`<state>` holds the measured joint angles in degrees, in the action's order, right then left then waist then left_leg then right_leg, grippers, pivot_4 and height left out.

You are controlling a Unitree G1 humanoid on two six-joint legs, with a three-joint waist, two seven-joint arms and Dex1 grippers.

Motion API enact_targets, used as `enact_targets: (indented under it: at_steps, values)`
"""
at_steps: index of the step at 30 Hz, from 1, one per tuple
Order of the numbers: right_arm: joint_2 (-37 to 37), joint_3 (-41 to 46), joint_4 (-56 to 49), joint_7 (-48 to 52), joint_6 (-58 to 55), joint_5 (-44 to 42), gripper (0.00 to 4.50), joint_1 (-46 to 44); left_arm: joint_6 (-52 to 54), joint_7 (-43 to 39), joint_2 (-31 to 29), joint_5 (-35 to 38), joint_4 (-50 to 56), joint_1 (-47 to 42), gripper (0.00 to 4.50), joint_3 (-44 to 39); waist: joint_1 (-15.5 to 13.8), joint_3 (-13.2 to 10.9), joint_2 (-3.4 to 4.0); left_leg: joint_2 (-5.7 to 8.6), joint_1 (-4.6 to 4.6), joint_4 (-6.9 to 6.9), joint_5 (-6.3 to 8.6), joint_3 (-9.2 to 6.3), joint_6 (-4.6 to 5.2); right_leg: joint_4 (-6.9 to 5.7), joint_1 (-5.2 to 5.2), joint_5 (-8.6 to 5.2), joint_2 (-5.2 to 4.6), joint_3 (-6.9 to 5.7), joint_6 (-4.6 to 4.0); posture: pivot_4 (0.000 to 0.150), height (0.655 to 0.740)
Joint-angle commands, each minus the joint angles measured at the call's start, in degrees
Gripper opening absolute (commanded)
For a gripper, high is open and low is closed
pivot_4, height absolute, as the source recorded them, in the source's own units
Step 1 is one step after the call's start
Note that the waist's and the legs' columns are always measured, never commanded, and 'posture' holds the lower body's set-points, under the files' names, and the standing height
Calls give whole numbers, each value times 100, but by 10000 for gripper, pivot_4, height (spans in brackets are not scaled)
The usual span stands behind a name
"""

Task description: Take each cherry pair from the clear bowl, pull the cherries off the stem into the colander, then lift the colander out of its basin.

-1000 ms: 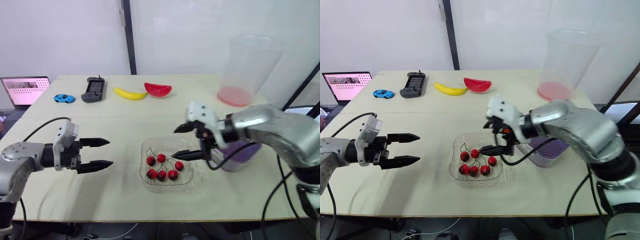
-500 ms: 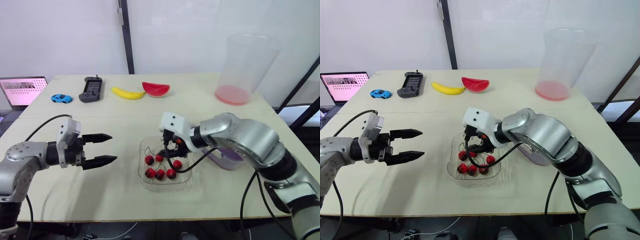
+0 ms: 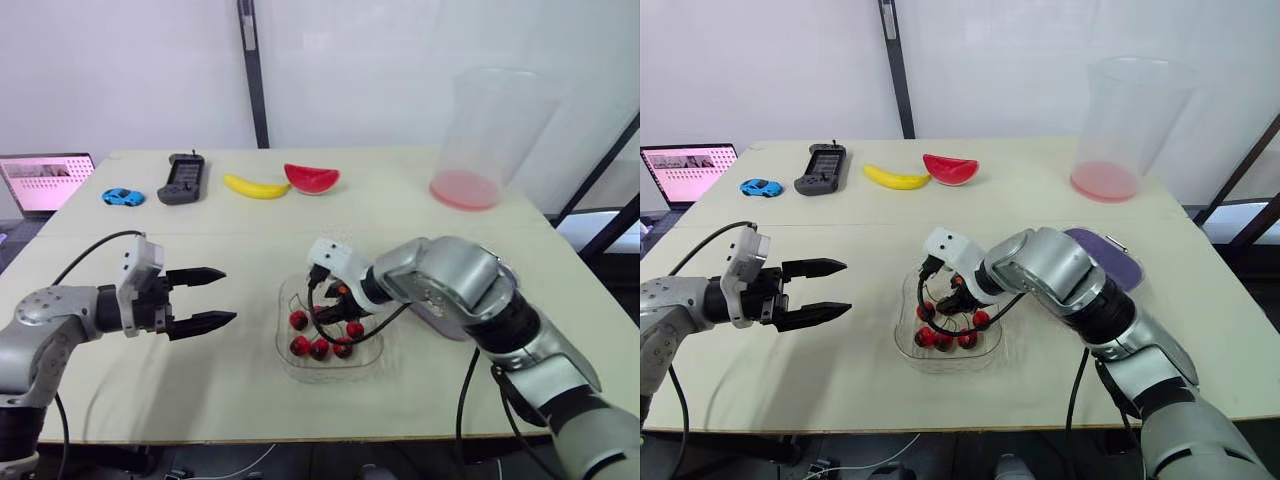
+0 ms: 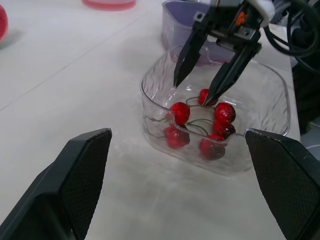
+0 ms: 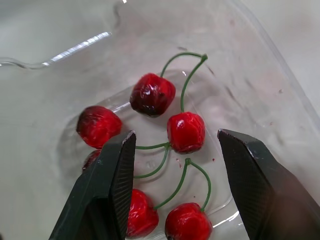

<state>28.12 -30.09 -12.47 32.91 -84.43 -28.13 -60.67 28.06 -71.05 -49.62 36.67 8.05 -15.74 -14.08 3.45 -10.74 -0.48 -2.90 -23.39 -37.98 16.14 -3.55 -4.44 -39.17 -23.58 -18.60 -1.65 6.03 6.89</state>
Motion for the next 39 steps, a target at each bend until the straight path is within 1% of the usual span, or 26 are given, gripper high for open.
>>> enact_targets:
  at_steps: [1, 8, 15, 18, 20, 27, 30, 34, 37, 38, 39]
  values:
    - [-156, -43, 142, -16, 181, 151, 27556, -76, -54, 39, -91, 6, 150, -18, 45000, -77, 45, 0, 0, 0, 0, 0, 0, -2, 0, 0, 0, 0, 0, -2, 0, 1500, 7380]
    - [-377, -377, 605, 47, 583, 469, 27556, -66, -66, 93, -133, 11, 234, 132, 45000, -163, 82, 0, 1, 0, 0, 3, 0, -5, 0, -2, -2, -1, 2, -2, -1, 1500, 7380]
    - [-541, -505, 783, 104, 702, 638, 27556, 19, -37, 171, -116, 51, 341, 185, 45000, -130, 65, 0, 1, 0, 0, 3, 0, -7, -1, -2, 0, -1, 1, -5, -2, 1500, 7380]
    - [-571, -531, 807, 111, 725, 694, 19597, 66, -36, 179, -113, 61, 358, 192, 45000, -131, 66, 0, 1, 0, 0, 3, 0, -7, -1, -2, 0, -1, 0, -5, -2, 1500, 7380]
    - [-609, -499, 834, 119, 758, 731, 10820, 81, -36, 179, -113, 61, 360, 194, 45000, -126, 72, -1, 1, 0, 0, 3, 0, -8, -1, -2, 0, -1, 1, -5, -2, 1500, 7380]
    - [-530, -403, 776, 219, 731, 792, 10820, 3, -49, 158, -69, 38, 257, 51, 45000, -30, 65, -1, 1, 0, 0, 3, 0, -9, -1, -2, 0, -1, 1, -6, -2, 1500, 7380]
    - [-472, -70, 548, 336, 552, 622, 10820, -97, -18, 175, -10, 92, 218, -25, 45000, -33, 60, -1, 1, 0, 0, 3, 0, -8, -1, -2, 1, -1, 1, -6, -2, 1500, 7380]
    - [-117, 513, -171, 717, 159, 140, 10820, -226, 384, 347, 149, 521, 145, -320, 45000, -216, 54, -1, 2, 0, -1, 3, 0, -10, -1, -2, 0, -1, 1, -7, -2, 1500, 7380]
    - [198, 1136, -796, 1080, -148, -410, 10820, -234, 726, 495, 243, 892, 101, -526, 45000, -341, 53, -1, 1, 0, -2, 3, 0, -13, 0, 0, 3, -1, 0, -10, -2, 1500, 7380]
    - [182, 1495, -943, 1082, -305, -557, 10820, -271, 933, 573, 280, 1125, 97, -645, 45000, -401, 56, -1, 1, 0, -1, 2, 0, -15, 0, 0, 5, -1, 1, -11, -2, 1500, 7380]
    - [291, 1660, -1160, 974, -56, -467, 10820, -253, 1172, 712, 346, 1416, 70, -834, 45000, -471, 55, -1, 2, 0, -1, 3, 0, -16, 0, 1, 6, -1, 1, -12, -1, 1500, 7380]
